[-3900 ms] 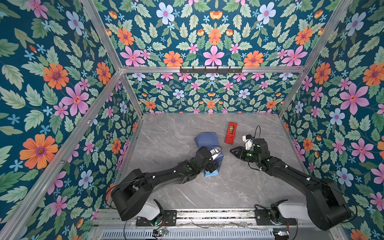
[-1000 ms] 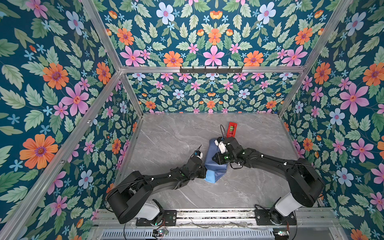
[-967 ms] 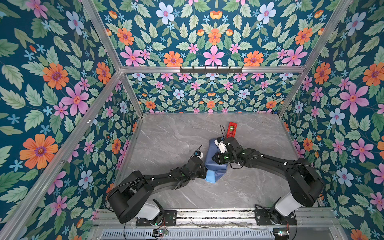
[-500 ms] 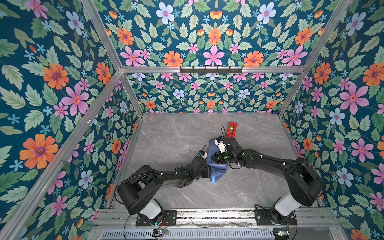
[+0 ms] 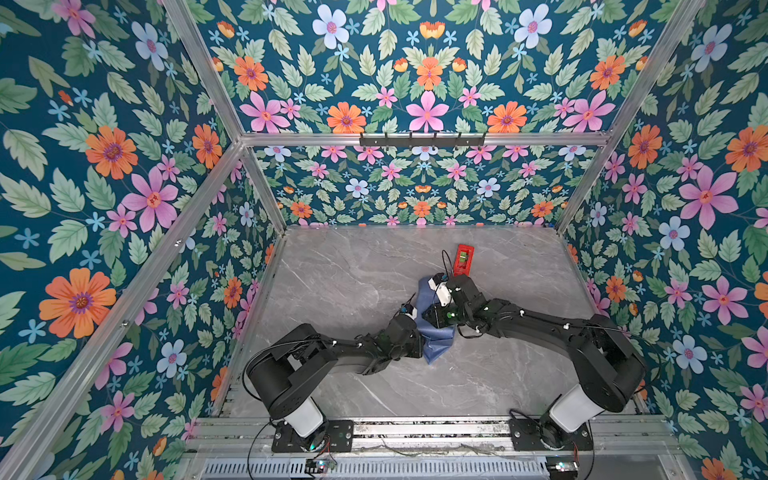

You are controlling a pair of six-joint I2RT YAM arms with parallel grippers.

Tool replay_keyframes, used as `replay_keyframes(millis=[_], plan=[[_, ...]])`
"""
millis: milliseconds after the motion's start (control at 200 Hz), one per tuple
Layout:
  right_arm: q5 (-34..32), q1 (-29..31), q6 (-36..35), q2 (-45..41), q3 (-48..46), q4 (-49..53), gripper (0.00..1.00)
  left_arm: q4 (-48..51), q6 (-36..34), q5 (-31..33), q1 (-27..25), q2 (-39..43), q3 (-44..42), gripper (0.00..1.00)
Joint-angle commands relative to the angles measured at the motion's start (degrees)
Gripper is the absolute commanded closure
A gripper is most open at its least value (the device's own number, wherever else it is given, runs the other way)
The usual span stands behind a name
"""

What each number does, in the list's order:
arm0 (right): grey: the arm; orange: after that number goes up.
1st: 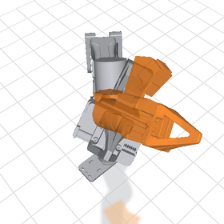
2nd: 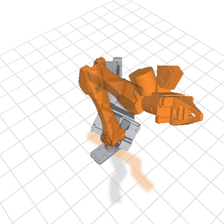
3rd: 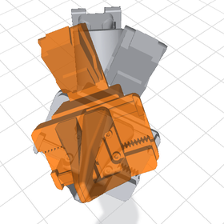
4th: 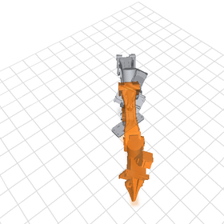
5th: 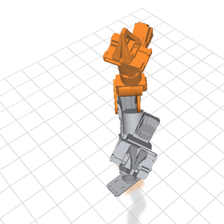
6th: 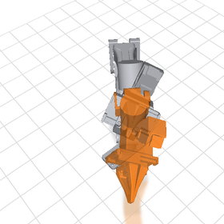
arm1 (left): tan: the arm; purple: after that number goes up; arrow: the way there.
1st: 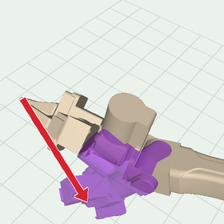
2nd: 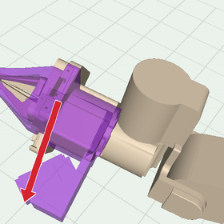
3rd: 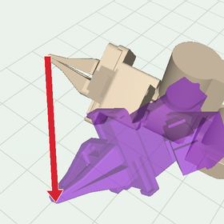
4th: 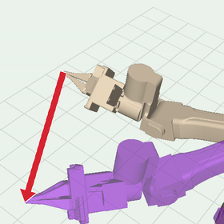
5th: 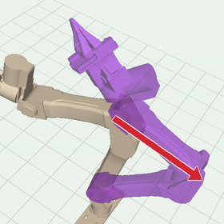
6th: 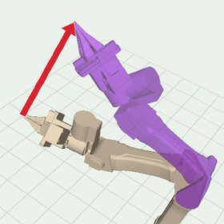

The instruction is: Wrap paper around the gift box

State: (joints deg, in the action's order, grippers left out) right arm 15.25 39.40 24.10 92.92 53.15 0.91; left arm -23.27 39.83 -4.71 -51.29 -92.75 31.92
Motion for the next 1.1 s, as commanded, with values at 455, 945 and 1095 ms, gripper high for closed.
replay_keyframes(millis=[455,945,1095], plan=[[-0.7,0.1,0.7,0.8,-0.4,8.2,0.73,-7.4,-1.9,-1.4,-1.5,1.3,-1.2,0.76],[-0.7,0.1,0.8,0.5,-0.7,8.3,0.74,-8.8,-1.3,0.3,-1.8,-1.3,-1.1,0.74],[-0.7,0.1,0.7,0.7,-0.6,8.3,0.74,-7.8,-2.3,0.8,-1.8,2.0,-3.0,0.7]])
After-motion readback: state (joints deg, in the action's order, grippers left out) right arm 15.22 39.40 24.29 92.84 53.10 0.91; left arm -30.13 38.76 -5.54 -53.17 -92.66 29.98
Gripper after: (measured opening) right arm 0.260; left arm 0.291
